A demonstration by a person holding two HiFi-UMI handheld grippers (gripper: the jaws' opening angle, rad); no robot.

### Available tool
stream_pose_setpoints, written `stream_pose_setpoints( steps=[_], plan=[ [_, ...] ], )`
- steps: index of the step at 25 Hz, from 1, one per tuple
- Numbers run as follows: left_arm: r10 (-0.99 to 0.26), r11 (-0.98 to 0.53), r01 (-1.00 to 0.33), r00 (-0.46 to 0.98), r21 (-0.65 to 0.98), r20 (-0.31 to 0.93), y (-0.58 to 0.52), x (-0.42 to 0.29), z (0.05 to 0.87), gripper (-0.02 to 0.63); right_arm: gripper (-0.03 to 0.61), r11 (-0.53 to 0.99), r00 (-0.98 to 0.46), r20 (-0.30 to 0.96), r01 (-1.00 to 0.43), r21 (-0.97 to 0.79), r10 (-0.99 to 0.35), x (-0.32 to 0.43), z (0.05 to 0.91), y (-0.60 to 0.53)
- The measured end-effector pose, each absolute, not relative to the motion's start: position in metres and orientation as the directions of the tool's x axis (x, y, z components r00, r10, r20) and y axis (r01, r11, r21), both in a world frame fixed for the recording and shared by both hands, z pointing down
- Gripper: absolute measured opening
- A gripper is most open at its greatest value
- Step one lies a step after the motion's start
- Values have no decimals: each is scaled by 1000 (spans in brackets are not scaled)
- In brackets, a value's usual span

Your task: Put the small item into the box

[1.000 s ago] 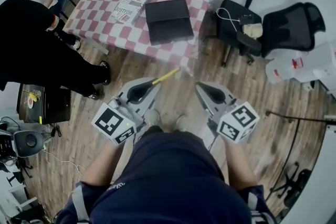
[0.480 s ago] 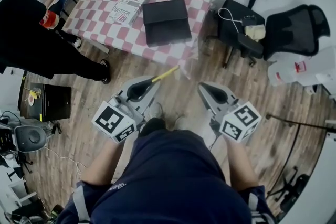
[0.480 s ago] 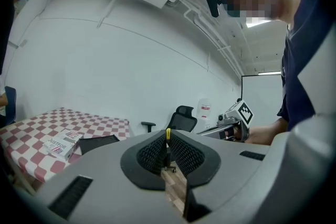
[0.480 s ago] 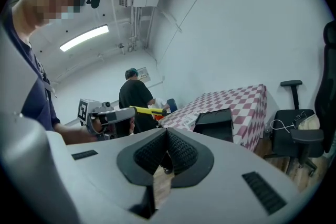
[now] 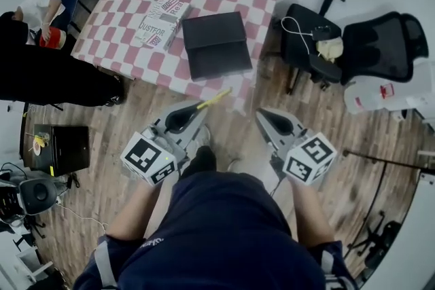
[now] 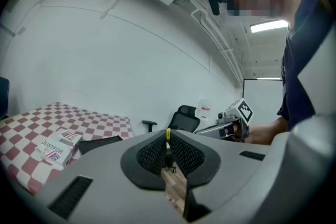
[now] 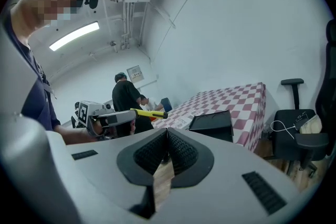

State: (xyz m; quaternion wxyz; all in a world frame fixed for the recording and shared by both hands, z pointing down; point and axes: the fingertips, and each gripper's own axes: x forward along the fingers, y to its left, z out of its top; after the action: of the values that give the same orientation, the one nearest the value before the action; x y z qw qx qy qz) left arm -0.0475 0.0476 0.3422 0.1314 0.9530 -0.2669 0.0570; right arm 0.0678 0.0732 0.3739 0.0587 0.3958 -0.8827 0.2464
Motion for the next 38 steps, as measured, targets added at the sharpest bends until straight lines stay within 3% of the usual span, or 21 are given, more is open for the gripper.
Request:
stream_pose_setpoints(
  steps=[18, 28, 38],
  plan=[
    [-335, -867, -392, 915, 306, 223, -99, -96, 396, 46, 17, 452, -586, 402, -805, -383, -703, 1, 384, -58],
    [-326, -791, -406, 913, 458, 246, -130, -53, 440, 46, 17, 401, -574, 439, -810, -427, -691, 42, 405, -76],
    [-355, -581, -529, 849, 619, 392, -172, 3, 527, 46, 17, 411, -649, 466, -752, -515, -602, 111, 450, -111]
  ],
)
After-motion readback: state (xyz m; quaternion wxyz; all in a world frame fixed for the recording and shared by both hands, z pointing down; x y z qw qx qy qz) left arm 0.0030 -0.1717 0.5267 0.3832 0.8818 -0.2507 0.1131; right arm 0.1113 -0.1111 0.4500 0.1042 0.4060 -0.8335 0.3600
